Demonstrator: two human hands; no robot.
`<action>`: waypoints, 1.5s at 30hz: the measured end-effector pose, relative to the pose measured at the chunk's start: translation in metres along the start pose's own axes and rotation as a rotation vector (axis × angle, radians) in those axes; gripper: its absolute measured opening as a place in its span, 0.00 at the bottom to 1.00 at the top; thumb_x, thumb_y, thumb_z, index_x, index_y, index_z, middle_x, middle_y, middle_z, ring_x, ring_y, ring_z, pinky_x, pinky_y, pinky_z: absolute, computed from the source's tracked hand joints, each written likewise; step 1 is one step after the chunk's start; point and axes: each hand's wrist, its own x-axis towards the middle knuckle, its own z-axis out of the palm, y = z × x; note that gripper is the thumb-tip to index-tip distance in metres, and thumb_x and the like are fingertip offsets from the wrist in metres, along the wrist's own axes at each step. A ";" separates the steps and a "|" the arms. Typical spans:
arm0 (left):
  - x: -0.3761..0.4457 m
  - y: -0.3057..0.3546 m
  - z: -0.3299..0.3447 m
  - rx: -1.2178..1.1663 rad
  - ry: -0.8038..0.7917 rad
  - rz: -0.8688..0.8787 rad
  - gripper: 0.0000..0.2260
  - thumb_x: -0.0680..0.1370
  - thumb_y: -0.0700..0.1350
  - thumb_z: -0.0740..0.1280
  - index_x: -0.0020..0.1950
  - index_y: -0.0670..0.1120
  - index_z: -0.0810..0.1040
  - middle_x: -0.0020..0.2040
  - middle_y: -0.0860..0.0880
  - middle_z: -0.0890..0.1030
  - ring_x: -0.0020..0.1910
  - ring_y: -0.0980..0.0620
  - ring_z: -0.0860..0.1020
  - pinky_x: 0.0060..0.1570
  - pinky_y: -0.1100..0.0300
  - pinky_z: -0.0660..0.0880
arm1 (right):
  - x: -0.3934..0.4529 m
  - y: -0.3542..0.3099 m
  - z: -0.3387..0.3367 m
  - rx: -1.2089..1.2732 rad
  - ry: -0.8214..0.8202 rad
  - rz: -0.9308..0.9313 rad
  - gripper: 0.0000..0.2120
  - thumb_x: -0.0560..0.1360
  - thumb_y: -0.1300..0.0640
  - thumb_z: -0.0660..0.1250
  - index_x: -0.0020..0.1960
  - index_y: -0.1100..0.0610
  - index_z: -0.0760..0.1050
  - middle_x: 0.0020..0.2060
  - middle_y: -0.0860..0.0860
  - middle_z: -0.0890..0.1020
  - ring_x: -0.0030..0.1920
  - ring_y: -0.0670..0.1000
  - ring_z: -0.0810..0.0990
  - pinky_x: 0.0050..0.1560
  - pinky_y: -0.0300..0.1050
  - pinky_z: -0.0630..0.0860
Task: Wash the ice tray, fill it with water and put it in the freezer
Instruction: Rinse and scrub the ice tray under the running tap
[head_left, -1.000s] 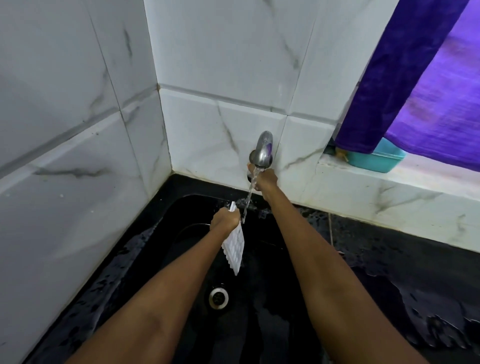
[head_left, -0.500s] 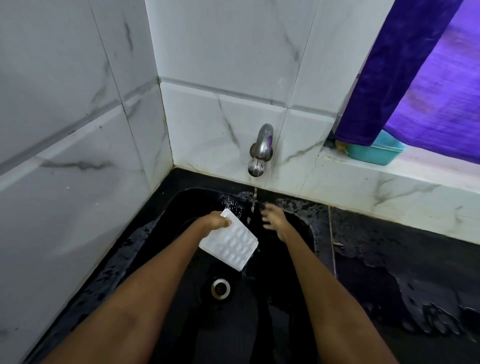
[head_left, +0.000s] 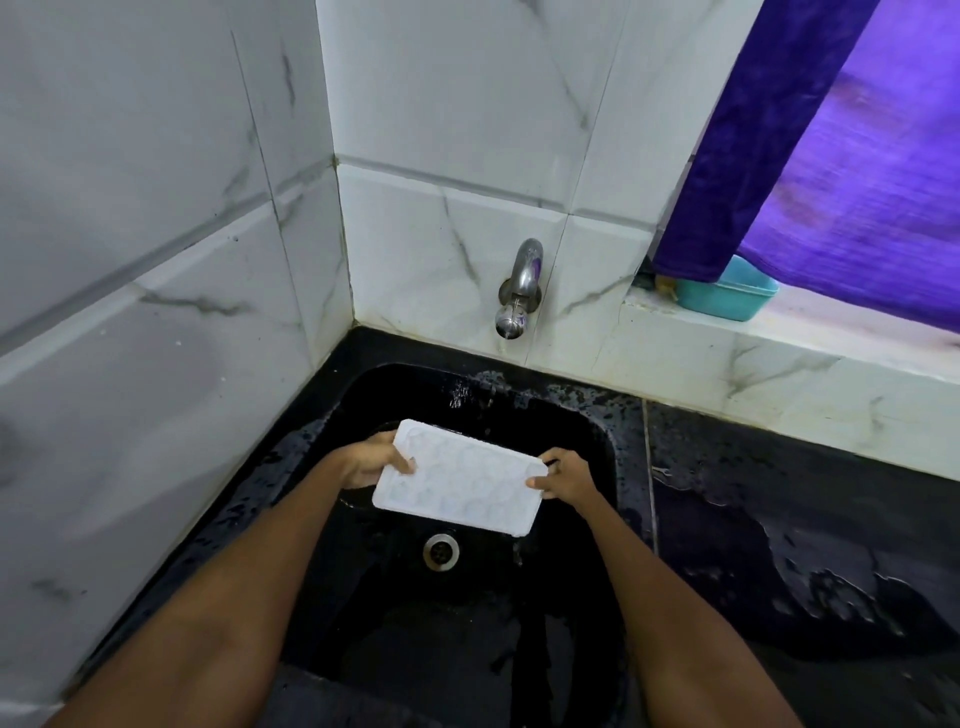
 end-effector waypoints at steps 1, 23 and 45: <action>-0.001 -0.004 0.001 0.049 0.045 0.000 0.23 0.74 0.23 0.57 0.65 0.39 0.70 0.53 0.43 0.78 0.54 0.43 0.76 0.55 0.50 0.75 | -0.005 -0.002 -0.005 0.008 0.035 -0.019 0.15 0.67 0.65 0.75 0.48 0.59 0.72 0.34 0.53 0.73 0.33 0.48 0.75 0.32 0.40 0.79; -0.039 -0.018 0.028 0.635 0.624 0.493 0.15 0.70 0.37 0.70 0.56 0.38 0.82 0.50 0.39 0.84 0.53 0.44 0.82 0.50 0.59 0.74 | -0.064 -0.036 -0.036 -0.702 0.136 -0.336 0.10 0.74 0.59 0.66 0.53 0.58 0.71 0.45 0.56 0.78 0.49 0.58 0.77 0.43 0.48 0.71; -0.051 0.016 0.009 0.210 0.319 0.117 0.14 0.79 0.36 0.63 0.65 0.36 0.75 0.54 0.39 0.80 0.52 0.44 0.78 0.58 0.48 0.76 | -0.056 -0.058 -0.063 0.137 0.021 -0.097 0.13 0.74 0.63 0.68 0.57 0.67 0.75 0.45 0.57 0.81 0.41 0.48 0.80 0.34 0.37 0.80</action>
